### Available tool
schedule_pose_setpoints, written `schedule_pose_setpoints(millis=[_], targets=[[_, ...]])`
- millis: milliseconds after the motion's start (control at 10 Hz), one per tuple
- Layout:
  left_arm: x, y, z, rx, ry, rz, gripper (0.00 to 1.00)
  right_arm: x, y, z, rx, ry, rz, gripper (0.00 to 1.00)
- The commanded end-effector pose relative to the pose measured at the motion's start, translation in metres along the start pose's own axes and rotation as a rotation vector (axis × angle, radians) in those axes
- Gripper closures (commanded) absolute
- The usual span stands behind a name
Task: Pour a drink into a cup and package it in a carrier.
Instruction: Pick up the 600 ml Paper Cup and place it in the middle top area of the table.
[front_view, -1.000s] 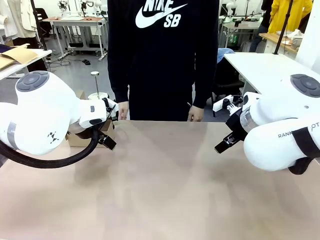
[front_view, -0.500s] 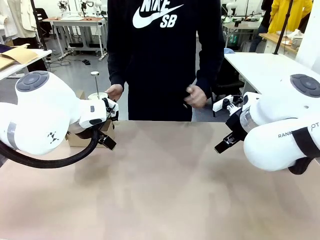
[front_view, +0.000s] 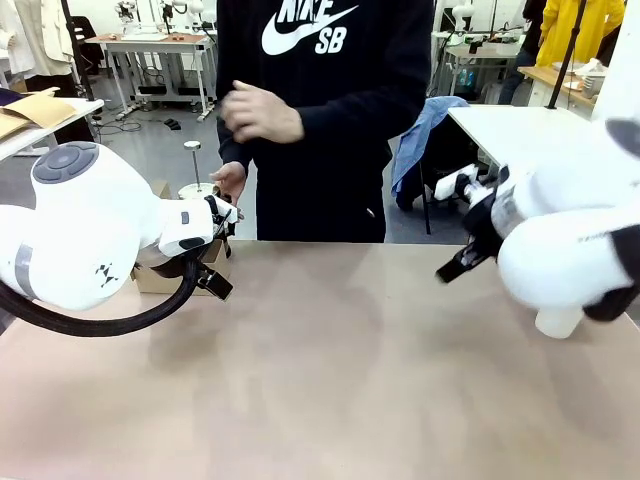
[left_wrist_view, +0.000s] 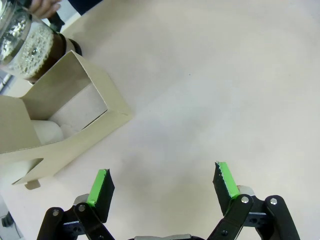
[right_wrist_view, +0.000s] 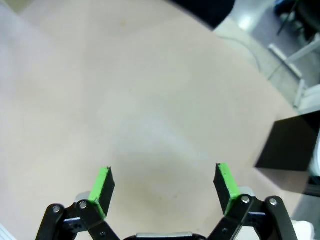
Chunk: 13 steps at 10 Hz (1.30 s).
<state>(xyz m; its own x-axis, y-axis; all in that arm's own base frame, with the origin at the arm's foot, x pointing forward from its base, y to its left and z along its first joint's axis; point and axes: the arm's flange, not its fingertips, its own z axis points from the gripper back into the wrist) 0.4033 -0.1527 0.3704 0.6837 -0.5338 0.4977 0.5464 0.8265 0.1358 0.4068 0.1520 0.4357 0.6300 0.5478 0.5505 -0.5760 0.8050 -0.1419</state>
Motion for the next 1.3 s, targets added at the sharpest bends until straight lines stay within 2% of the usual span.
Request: schedule_pose_setpoints(millis=[0,200,300,500,700,800,1000,1100,1200], targets=[[0.000,0.001,0.000,0.000,0.000,0.000,0.00,0.032,-0.051,0.055,0.082,-0.007,0.033,0.00],[0.000,0.001,0.000,0.000,0.000,0.000,0.00,0.031,-0.107,0.105,0.165,-0.029,0.070,0.00],[0.000,0.001,0.000,0.000,0.000,0.000,0.00,0.013,-0.138,0.130,0.215,-0.066,0.102,0.00],[0.000,0.001,0.000,0.000,0.000,0.000,0.00,-0.056,-0.209,0.158,0.340,-0.171,0.218,0.00],[0.000,0.001,0.000,0.000,0.000,0.000,0.00,-0.123,-0.252,0.149,0.404,-0.287,0.283,0.00],[0.000,0.001,0.000,0.000,0.000,0.000,0.00,-0.157,-0.264,0.134,0.448,-0.408,0.344,0.00],[0.000,0.001,0.000,0.000,0.000,0.000,0.00,-0.180,-0.261,0.114,0.394,-0.502,0.356,0.00],[0.000,0.001,0.000,0.000,0.000,0.000,0.00,-0.176,-0.261,0.147,0.378,-0.393,0.327,0.00],[0.000,0.001,0.000,0.000,0.000,0.000,0.00,-0.176,-0.261,0.147,0.378,-0.393,0.327,0.00]])
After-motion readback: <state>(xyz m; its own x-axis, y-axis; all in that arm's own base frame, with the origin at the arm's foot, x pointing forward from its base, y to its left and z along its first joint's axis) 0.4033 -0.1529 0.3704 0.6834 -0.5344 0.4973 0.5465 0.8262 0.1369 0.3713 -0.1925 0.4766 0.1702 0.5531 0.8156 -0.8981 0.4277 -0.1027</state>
